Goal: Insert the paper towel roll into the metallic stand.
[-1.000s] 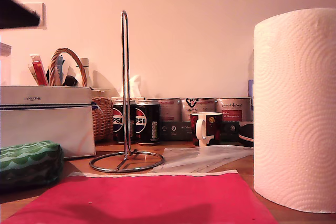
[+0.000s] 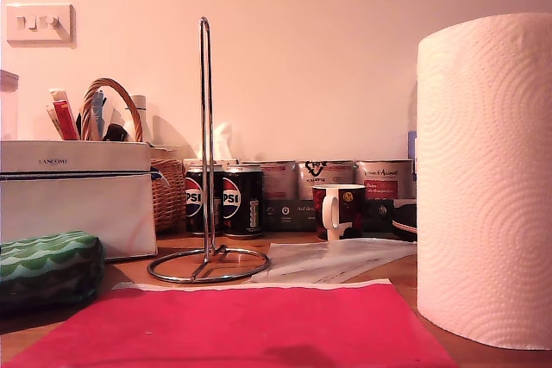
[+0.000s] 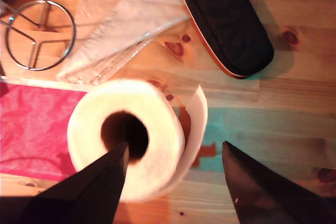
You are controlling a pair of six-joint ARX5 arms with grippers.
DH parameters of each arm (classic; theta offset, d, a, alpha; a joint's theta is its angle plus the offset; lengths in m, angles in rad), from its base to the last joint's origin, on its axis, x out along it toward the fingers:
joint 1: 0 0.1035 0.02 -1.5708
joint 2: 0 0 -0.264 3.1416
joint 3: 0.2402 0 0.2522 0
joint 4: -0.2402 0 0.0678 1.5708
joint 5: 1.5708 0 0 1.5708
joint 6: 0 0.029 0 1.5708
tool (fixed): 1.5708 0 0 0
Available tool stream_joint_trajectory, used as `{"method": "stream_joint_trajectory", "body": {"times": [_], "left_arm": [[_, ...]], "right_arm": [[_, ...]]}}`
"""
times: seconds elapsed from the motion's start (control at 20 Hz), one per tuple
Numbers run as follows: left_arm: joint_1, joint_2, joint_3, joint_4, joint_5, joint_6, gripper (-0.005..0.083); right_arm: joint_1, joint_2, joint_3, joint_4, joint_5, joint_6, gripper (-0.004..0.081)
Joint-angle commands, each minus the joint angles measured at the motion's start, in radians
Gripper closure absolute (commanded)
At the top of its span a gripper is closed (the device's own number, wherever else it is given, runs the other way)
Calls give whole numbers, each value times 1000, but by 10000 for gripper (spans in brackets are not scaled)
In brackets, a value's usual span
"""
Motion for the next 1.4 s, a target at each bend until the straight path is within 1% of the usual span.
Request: {"method": "stream_joint_trajectory", "body": {"times": [0.0,0.3,0.4,0.6,0.85,1.2,1.35], "left_arm": [[-2,5,-14,3,0,4,793],[-2,5,-14,2,0,4,793],[-2,5,-14,2,0,4,793],[-2,5,-14,2,0,5,793],[-2,5,-14,0,0,5,793],[-2,5,-14,-4,0,5,793],[-2,5,-14,-3,0,5,793]], "right_arm": [[-1,8,14,0,-1,27,253],[-1,74,14,-6,-3,44,254],[-1,94,14,-8,-29,43,258],[-3,127,10,-10,-35,36,259],[-28,130,-69,-11,-27,21,259],[-31,130,-82,-11,-40,17,259],[-32,130,-130,-11,-43,10,260]]}}
